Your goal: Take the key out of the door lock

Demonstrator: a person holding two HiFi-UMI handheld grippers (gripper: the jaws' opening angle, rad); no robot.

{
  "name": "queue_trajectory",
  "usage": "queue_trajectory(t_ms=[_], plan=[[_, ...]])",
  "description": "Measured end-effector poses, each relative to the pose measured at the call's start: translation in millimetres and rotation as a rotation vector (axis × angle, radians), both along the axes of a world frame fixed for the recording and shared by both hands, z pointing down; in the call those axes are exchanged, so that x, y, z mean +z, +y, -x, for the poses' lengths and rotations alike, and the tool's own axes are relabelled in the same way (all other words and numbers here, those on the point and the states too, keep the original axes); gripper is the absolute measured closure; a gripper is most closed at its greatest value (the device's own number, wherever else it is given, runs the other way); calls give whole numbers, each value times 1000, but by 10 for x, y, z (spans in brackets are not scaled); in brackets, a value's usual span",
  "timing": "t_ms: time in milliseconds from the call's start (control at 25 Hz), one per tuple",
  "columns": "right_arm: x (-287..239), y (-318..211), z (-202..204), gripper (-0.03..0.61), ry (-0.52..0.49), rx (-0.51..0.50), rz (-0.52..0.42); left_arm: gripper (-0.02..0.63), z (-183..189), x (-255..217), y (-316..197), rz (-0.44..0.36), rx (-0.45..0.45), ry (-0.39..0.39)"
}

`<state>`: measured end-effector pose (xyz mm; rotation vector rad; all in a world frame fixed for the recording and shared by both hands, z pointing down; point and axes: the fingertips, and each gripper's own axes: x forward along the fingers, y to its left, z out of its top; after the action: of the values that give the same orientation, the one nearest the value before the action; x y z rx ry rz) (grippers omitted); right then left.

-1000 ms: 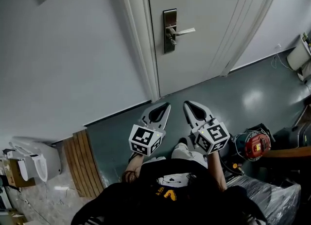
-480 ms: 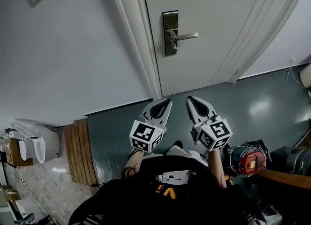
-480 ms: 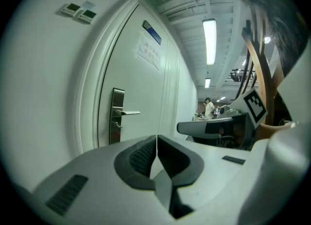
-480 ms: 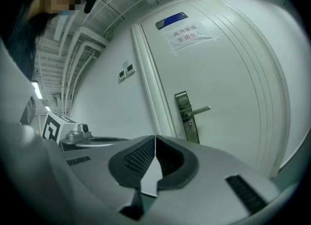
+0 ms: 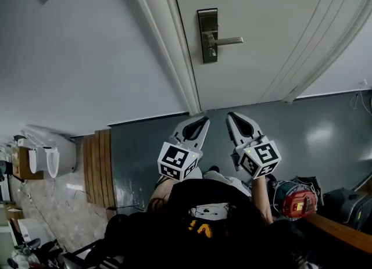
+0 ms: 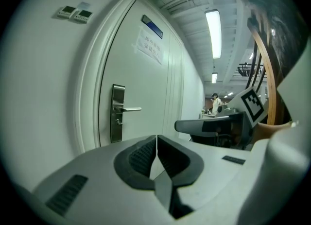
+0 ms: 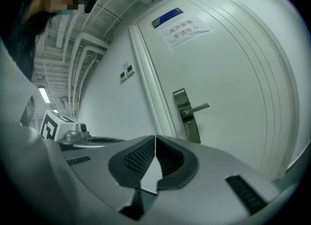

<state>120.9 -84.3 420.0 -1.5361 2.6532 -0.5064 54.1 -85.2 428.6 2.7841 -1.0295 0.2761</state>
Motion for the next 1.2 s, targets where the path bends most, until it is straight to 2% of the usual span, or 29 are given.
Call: queue_trajectory(t_ms=[400, 680, 920, 1200], plan=[[-52, -84, 157, 569, -36, -43, -26, 601, 160, 22, -14, 4, -51, -36], [-91, -230, 219, 569, -23, -64, -40, 601, 134, -57, -148, -10, -55, -13], [-49, -504, 174, 569, -59, -62, -20, 601, 97, -26, -345, -8, -57, -9], [171, -1053, 80, 568, -134, -51, 62, 601, 97, 31, -826, -18, -79, -6]])
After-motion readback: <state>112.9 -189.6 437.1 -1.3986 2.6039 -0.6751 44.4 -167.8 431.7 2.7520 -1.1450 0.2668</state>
